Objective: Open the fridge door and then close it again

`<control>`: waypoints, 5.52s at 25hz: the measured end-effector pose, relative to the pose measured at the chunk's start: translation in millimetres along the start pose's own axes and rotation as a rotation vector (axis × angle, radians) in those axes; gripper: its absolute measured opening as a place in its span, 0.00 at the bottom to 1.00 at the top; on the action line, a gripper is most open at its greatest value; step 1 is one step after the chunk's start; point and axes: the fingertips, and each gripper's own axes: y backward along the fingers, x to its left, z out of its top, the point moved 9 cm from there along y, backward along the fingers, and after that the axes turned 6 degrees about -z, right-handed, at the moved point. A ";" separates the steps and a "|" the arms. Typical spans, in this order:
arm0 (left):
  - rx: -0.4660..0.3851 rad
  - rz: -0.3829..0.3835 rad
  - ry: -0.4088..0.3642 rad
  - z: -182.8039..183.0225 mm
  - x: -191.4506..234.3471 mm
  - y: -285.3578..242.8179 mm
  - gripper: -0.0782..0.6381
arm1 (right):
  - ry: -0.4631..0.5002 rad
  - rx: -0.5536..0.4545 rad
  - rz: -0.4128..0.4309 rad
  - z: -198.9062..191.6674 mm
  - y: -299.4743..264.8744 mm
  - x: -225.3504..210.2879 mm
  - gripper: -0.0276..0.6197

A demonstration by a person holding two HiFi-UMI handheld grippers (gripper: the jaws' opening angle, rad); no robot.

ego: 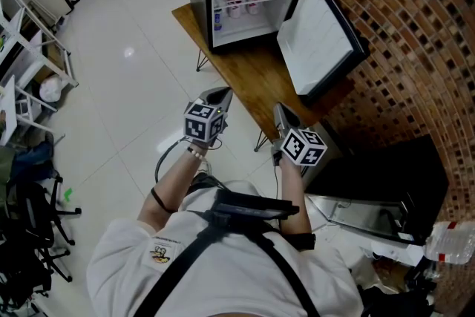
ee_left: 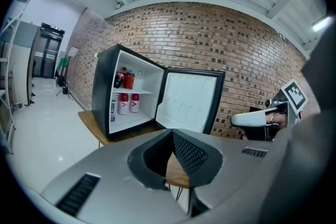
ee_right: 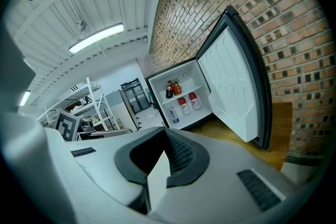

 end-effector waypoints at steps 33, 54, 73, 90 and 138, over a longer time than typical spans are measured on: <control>0.014 -0.024 0.019 -0.9 -11.5 -6.7 0.11 | 0.025 -0.177 -0.091 53.9 29.0 -65.8 0.45; -0.037 0.111 0.134 -20.1 -4.4 9.6 0.11 | 0.243 -0.094 -0.257 152.6 -18.3 -195.6 0.41; -0.045 0.150 0.178 -28.5 16.7 39.6 0.11 | 0.288 -0.042 0.059 116.1 -51.7 -96.3 0.35; -0.079 0.235 0.223 -19.4 107.4 93.4 0.11 | 0.324 -0.005 0.074 90.7 -178.7 46.6 0.27; -0.064 0.129 0.178 9.8 216.8 106.1 0.11 | 0.345 0.055 -0.159 72.7 -307.5 144.2 0.22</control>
